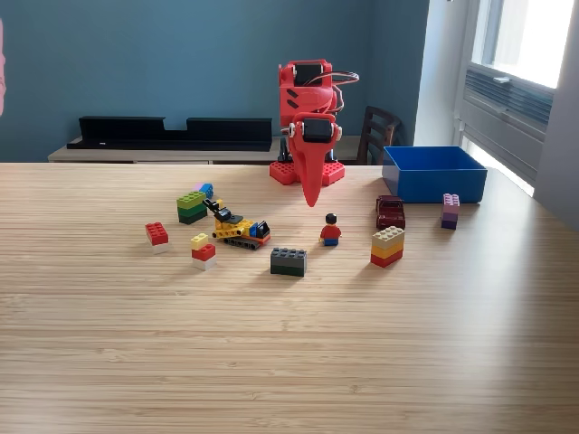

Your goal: Grasp a lego block and put it in the bin.

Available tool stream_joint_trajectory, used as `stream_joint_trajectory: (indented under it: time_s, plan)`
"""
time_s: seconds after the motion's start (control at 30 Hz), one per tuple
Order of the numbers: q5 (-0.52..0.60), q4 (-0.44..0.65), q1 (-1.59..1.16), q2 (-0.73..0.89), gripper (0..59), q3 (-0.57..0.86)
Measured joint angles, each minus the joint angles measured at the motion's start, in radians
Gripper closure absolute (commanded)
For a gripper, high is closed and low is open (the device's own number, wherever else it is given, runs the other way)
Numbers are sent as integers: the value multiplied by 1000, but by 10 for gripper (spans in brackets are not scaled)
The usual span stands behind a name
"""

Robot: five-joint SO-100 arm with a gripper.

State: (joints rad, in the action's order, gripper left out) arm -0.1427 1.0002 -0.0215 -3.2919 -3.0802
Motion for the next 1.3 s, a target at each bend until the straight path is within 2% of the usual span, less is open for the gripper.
stream_joint_trajectory:
  time_s: [0.37, 0.83, 1.07, 1.3]
  plan:
    - [66, 0, 35, 0, 571, 0]
    - [67, 0, 32, 0, 571, 0]
    - [103, 0, 32, 0, 477, 9]
    - [103, 0, 32, 9, 460, 54]
